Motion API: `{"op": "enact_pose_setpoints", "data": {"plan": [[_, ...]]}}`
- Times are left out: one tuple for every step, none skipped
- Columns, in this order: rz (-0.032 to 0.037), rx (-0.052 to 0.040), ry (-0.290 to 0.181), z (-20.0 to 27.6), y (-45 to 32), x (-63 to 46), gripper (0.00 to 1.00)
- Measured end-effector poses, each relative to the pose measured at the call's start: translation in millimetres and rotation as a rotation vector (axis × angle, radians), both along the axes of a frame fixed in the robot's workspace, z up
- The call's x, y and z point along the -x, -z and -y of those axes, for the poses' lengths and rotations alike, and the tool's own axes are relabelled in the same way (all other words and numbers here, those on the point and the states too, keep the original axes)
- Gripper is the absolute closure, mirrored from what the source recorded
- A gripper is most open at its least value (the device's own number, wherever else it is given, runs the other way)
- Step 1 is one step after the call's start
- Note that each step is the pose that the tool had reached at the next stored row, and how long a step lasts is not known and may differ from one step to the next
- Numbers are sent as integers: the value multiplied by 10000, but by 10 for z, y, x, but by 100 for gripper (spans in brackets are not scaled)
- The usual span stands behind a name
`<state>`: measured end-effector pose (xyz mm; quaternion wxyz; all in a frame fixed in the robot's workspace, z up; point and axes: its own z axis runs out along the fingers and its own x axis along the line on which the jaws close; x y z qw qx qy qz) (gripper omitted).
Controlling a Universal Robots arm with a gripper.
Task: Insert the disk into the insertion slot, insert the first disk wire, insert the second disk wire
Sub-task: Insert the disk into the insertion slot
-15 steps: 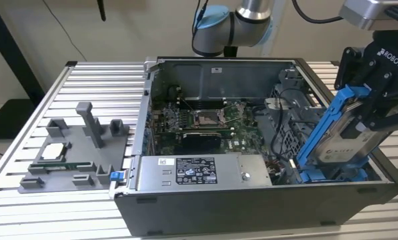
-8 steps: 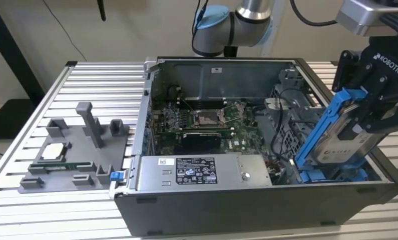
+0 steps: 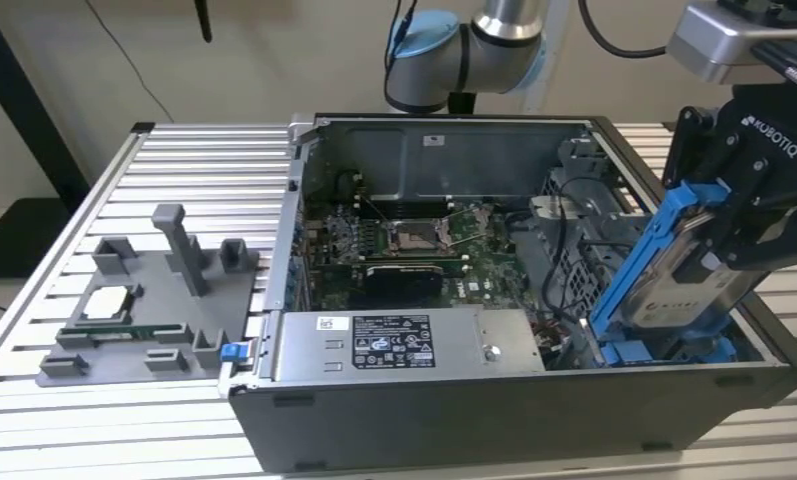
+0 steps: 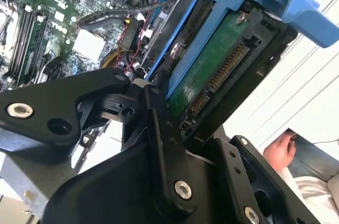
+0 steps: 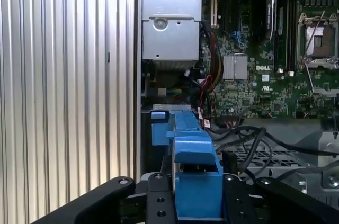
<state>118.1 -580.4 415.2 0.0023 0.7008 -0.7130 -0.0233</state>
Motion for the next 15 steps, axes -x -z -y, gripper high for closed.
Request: {"op": "enact_pose_setpoints", "data": {"plan": [[5,-1,-1,-3,8,-3,100],[10,-2,-1,-5,16,-6,100],[12,-1,-1,-7,27,-8,100],[13,-1,-2,-9,39,-13,100],[14,-1,-2,-11,51,-17,100],[14,-4,-1,-12,66,-21,100],[15,-6,-1,-13,79,-24,100],[15,-6,-1,-13,94,-29,100],[14,-7,-1,-14,110,-33,100],[15,-8,0,-14,128,-35,100],[14,-8,0,-14,147,-38,100],[14,-11,1,-14,166,-40,100],[15,-11,0,-14,182,-42,100],[15,-11,-1,-14,199,-44,100],[16,-13,-1,-14,216,-45,100]]}}
